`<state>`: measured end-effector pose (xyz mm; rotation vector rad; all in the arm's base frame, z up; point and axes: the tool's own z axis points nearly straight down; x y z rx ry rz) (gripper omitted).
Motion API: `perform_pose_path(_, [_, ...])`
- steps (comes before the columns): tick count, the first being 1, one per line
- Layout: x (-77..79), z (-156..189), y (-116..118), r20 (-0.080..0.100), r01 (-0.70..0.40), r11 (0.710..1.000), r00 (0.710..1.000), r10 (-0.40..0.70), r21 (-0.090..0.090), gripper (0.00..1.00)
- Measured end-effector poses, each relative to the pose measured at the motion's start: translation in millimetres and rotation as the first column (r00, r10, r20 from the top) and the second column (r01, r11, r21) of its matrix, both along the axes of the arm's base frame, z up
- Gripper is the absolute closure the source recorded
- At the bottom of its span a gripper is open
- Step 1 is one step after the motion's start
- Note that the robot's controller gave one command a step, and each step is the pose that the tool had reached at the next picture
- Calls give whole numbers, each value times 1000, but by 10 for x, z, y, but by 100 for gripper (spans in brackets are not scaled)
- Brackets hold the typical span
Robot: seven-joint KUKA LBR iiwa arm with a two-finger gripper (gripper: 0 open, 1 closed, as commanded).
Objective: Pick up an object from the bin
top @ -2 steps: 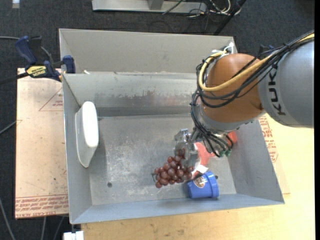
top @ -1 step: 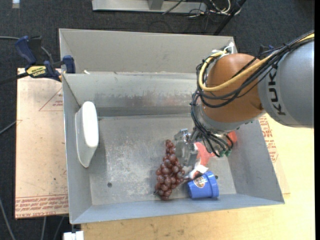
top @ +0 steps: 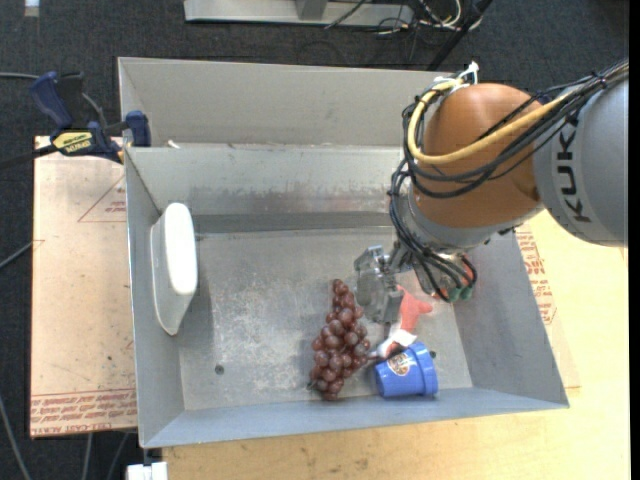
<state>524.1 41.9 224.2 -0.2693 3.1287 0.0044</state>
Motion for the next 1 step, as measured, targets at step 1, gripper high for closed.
perform_pose_path(1, [-29, -984, -81, 15, -247, 969, 969, 247, -2, 0])
